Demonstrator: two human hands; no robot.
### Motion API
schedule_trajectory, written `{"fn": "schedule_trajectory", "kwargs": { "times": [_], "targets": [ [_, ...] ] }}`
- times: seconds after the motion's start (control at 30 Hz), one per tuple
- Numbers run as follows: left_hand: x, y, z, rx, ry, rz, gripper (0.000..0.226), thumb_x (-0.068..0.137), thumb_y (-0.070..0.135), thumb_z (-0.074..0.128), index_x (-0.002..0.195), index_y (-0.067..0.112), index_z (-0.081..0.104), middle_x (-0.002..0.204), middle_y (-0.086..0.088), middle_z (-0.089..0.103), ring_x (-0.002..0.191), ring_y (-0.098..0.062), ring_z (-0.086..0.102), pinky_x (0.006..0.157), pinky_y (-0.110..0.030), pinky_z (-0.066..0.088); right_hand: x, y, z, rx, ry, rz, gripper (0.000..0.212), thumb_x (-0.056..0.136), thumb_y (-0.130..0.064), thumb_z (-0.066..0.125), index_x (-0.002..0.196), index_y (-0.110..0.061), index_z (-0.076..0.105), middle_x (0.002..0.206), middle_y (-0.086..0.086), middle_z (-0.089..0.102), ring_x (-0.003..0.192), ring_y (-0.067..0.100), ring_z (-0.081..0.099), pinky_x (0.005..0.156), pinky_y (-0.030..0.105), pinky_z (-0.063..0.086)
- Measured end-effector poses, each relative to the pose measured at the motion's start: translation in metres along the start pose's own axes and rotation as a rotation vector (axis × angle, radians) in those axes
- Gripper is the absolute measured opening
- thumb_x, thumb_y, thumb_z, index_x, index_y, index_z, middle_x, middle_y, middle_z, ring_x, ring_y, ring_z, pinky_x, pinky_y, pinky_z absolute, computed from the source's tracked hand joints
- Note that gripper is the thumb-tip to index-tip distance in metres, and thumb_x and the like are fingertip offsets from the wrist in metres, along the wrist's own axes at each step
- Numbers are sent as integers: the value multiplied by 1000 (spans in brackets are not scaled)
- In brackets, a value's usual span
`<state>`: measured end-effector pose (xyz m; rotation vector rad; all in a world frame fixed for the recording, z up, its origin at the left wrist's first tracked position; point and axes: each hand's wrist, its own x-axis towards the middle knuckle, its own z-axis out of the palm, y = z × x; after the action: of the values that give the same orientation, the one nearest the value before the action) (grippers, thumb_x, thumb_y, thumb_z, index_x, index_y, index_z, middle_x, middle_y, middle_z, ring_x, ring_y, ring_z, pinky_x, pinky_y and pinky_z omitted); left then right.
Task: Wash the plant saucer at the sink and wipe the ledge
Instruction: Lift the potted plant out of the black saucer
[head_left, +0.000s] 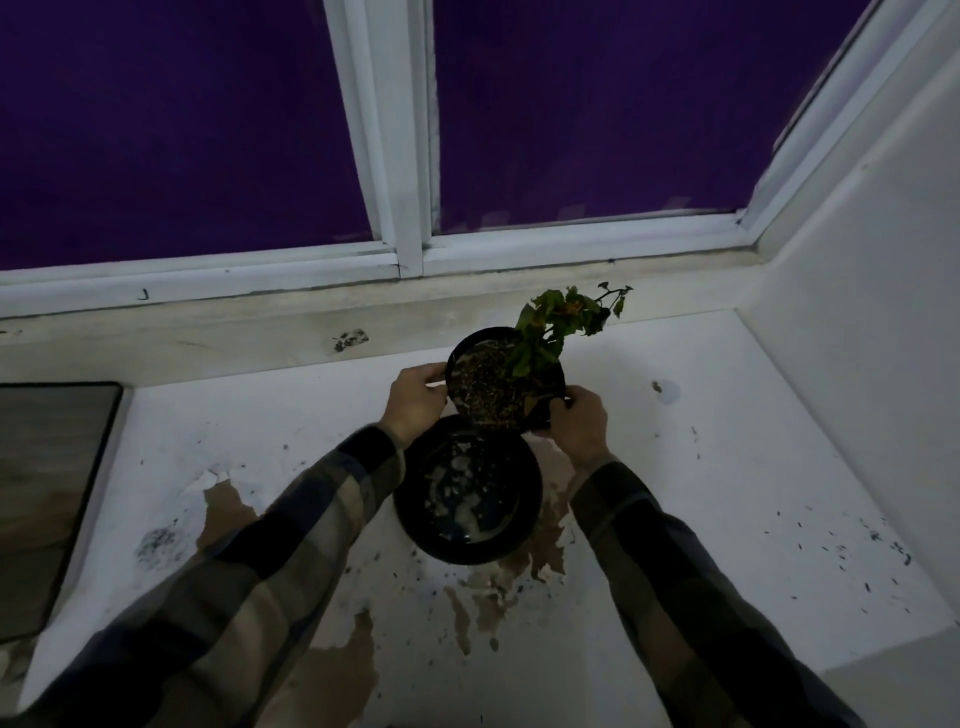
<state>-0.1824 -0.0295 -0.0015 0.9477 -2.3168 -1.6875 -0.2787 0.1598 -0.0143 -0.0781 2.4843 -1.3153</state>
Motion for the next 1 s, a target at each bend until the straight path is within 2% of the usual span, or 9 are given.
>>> {"fn": "schedule_trajectory", "kwargs": {
  "times": [0.07,0.2,0.43,0.6,0.7,0.8,0.87,0.9,1.0],
  "targets": [
    [15,3,4,2,-24,1,38,88,-3,53,125,5,60,126,-11,61,115,-26,58,100,-44,47,17,3,3,14,9,20,27,88,-8,50,109,0,64,101,19,69,87,37,67,77,51,56],
    [44,6,21,15,-82,6,46,83,-11,52,126,4,58,129,-13,59,119,-27,56,103,-45,44,48,7,0,38,46,65,30,87,-9,49,112,-1,63,102,20,68,86,38,67,76,51,57],
    [70,6,50,21,-192,-36,43,89,-3,53,131,5,54,134,-11,55,124,-24,51,106,-40,40,81,23,-3,60,25,151,32,88,-5,48,117,1,60,106,20,64,88,40,65,71,51,58],
    [68,-6,67,-11,-206,-57,45,88,-1,56,132,11,53,133,-5,55,120,-16,50,100,-23,36,87,40,-2,54,-2,210,34,88,-5,47,120,1,57,105,17,63,89,40,64,73,52,57],
    [67,-8,74,-24,-220,-34,46,89,1,56,133,14,52,132,-3,55,113,-12,53,97,-20,36,93,57,2,52,17,247,37,86,-9,49,121,-3,58,114,20,64,95,40,63,80,52,55],
    [66,-6,74,62,-224,-29,50,90,6,56,138,15,48,137,-1,52,122,-17,51,97,-18,34,90,56,-1,24,-4,232,37,88,-11,52,124,-5,56,116,17,64,98,36,64,80,47,56],
    [62,-5,71,163,-217,-10,51,91,8,54,141,13,44,142,-3,47,127,-20,47,97,-17,31,81,51,-6,67,-29,233,36,93,-15,51,127,-6,52,111,16,65,87,34,67,66,36,57],
    [59,-5,70,217,-217,2,51,92,9,53,142,11,41,144,-6,45,129,-22,45,99,-19,31,76,51,-7,126,-53,249,37,95,-18,50,130,-6,49,109,17,65,81,33,67,62,34,55],
    [41,-10,59,346,-227,16,51,93,10,51,143,8,38,145,-11,41,129,-28,45,107,-29,34,58,64,-11,253,-141,332,48,95,-22,52,140,-10,36,114,17,60,75,31,66,65,35,51]
  ]
}}
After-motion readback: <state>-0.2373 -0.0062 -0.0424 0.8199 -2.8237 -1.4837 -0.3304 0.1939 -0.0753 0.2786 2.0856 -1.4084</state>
